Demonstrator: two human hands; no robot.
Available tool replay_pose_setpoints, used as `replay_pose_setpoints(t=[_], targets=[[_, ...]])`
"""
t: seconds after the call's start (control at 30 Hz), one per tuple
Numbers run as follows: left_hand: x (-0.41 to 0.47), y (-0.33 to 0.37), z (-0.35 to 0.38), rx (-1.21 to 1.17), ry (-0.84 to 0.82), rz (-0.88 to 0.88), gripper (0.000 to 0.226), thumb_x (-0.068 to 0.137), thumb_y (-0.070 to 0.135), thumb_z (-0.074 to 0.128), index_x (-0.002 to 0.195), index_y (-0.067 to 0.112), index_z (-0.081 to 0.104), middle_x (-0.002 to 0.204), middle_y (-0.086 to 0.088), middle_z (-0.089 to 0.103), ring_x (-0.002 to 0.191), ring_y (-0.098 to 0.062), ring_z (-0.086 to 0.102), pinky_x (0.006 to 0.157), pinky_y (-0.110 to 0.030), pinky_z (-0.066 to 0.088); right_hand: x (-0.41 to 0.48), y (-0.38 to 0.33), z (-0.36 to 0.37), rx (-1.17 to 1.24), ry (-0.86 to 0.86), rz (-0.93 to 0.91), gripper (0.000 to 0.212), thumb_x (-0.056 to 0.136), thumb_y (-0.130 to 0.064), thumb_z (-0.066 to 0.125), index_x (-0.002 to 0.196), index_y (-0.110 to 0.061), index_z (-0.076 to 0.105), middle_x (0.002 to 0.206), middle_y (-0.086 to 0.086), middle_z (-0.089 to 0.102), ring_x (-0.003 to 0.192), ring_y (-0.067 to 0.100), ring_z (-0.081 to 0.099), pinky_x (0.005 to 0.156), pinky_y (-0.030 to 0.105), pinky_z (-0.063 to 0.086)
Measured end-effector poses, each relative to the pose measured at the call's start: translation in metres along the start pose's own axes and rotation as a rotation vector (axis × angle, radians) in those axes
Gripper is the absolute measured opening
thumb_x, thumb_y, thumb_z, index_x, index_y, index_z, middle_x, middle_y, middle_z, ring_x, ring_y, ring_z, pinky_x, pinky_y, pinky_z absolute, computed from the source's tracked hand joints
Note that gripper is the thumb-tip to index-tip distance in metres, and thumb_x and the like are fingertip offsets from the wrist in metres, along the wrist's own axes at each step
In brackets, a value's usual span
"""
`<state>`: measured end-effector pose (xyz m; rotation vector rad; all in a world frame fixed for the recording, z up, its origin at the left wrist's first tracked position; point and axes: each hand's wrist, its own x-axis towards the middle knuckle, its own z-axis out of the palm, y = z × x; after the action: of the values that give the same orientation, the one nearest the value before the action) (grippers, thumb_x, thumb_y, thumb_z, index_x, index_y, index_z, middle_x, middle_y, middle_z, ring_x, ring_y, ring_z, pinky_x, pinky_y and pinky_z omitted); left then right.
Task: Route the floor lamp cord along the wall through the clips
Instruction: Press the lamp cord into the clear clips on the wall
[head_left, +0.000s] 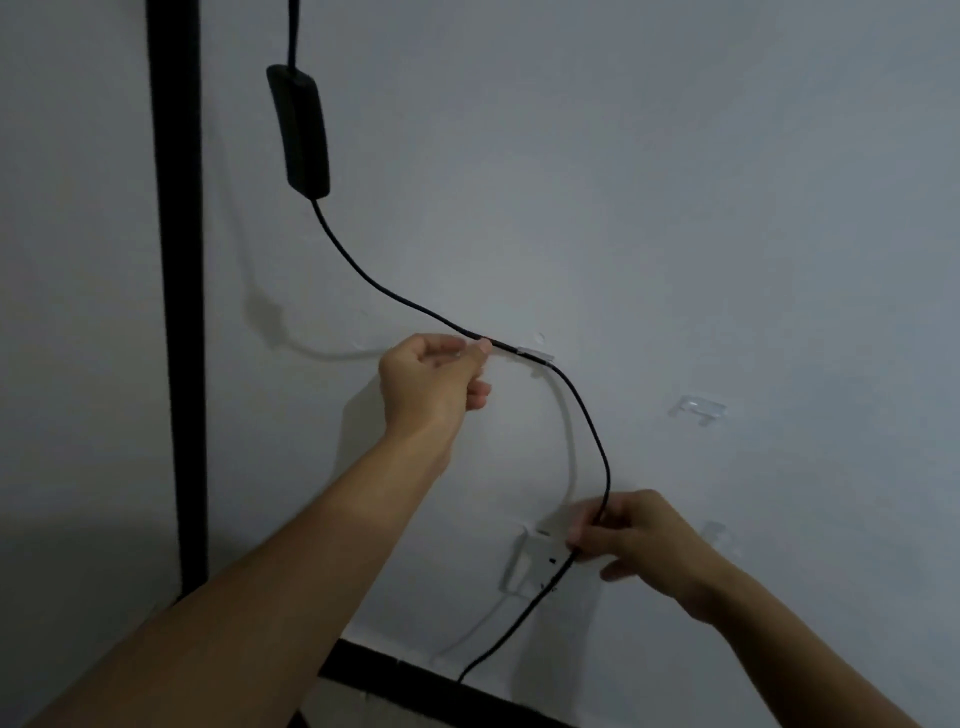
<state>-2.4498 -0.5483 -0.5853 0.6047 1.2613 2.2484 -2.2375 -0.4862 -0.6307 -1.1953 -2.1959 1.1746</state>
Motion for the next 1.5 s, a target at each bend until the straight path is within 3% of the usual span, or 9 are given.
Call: replay_pose_setpoints(t=[0.1, 0.27, 0.4, 0.57, 0.67, 0.9, 1.03, 1.3, 1.5], targets=[[-0.019, -0.020, 0.003, 0.257, -0.114, 0.008, 0.016, 0.077, 0.018, 0.074, 0.074, 0.006, 0.064, 0.060, -0.005, 0.061, 0.045, -0.013, 0.056, 0.043, -0.025, 0.048, -0.004, 0.013, -0.017, -0.014, -0.128, 0.091, 0.012, 0.088, -0.017, 0.068, 0.087, -0.007, 0.075, 0.091, 0.005, 0.078, 0.091, 0.020, 0.072, 0.071, 0.027, 0.057], [-0.039, -0.033, 0.021, 0.807, -0.396, 0.854, 0.019, 0.085, 0.008, 0.059, 0.098, 0.014, 0.071, 0.091, -0.005, 0.063, 0.071, -0.022, 0.061, 0.062, -0.039, 0.055, -0.011, 0.017, -0.032, -0.057, -0.237, 0.130, 0.032, 0.091, -0.024, 0.064, 0.101, 0.006, 0.064, 0.101, 0.004, 0.077, 0.099, 0.018, 0.071, 0.083, 0.034, 0.055], [-0.049, -0.040, 0.033, 1.020, -0.586, 1.050, 0.032, 0.083, 0.005, 0.059, 0.111, 0.019, 0.067, 0.113, -0.008, 0.057, 0.088, -0.023, 0.059, 0.058, -0.040, 0.057, -0.022, 0.007, -0.057, -0.036, -0.263, 0.119, 0.020, 0.093, -0.024, 0.060, 0.094, -0.007, 0.071, 0.086, 0.013, 0.076, 0.078, 0.023, 0.069, 0.079, 0.036, 0.054], [-0.052, -0.047, 0.043, 1.059, -0.606, 1.111, 0.022, 0.083, 0.011, 0.062, 0.102, 0.018, 0.070, 0.111, -0.009, 0.058, 0.084, -0.023, 0.060, 0.052, -0.035, 0.055, -0.033, -0.009, -0.079, -0.093, -0.292, 0.104, 0.023, 0.092, -0.021, 0.062, 0.095, -0.002, 0.074, 0.056, 0.004, 0.058, 0.047, 0.016, 0.050, 0.049, 0.024, 0.047], [-0.049, -0.050, 0.047, 1.020, -0.604, 1.057, 0.013, 0.085, 0.023, 0.062, 0.084, 0.012, 0.070, 0.098, -0.005, 0.057, 0.077, -0.019, 0.058, 0.053, -0.039, 0.055, -0.035, -0.017, -0.092, -0.083, -0.102, 0.032, 0.021, 0.090, -0.019, 0.064, 0.088, 0.000, 0.075, 0.049, -0.001, 0.047, 0.044, 0.014, 0.037, 0.041, 0.022, 0.033], [-0.045, -0.054, 0.058, 0.912, -0.466, 0.860, 0.018, 0.078, 0.025, 0.072, 0.079, 0.012, 0.060, 0.081, -0.002, 0.061, 0.066, -0.024, 0.058, 0.058, -0.038, 0.052, -0.035, -0.029, -0.107, 0.013, 0.544, -0.240, 0.007, 0.083, -0.013, 0.074, 0.076, -0.010, 0.075, 0.050, -0.012, 0.060, 0.041, 0.001, 0.047, 0.043, 0.013, 0.036], [-0.048, -0.053, 0.061, 0.949, -0.435, 0.817, 0.016, 0.080, 0.026, 0.070, 0.078, 0.011, 0.068, 0.081, -0.002, 0.062, 0.066, -0.025, 0.060, 0.057, -0.035, 0.048, -0.024, -0.029, -0.088, -0.208, 0.843, -0.326, 0.004, 0.082, -0.020, 0.073, 0.078, -0.020, 0.074, 0.070, -0.014, 0.068, 0.067, 0.003, 0.063, 0.064, 0.017, 0.047], [-0.052, -0.049, 0.063, 1.003, -0.338, 0.830, 0.022, 0.081, 0.028, 0.069, 0.075, 0.007, 0.070, 0.085, -0.005, 0.058, 0.062, -0.028, 0.058, 0.054, -0.036, 0.049, -0.015, -0.029, -0.077, -0.211, 0.934, -0.395, 0.006, 0.086, -0.023, 0.070, 0.083, -0.020, 0.073, 0.071, -0.023, 0.062, 0.065, -0.007, 0.059, 0.059, 0.002, 0.040], [-0.052, -0.042, 0.070, 0.988, -0.253, 0.864, 0.019, 0.081, 0.024, 0.069, 0.074, 0.006, 0.070, 0.083, -0.007, 0.058, 0.060, -0.028, 0.056, 0.052, -0.033, 0.044, -0.018, -0.010, -0.094, -0.065, 0.894, -0.353, 0.009, 0.083, -0.027, 0.074, 0.084, -0.018, 0.072, 0.074, -0.008, 0.070, 0.070, 0.011, 0.066, 0.067, 0.025, 0.051]])
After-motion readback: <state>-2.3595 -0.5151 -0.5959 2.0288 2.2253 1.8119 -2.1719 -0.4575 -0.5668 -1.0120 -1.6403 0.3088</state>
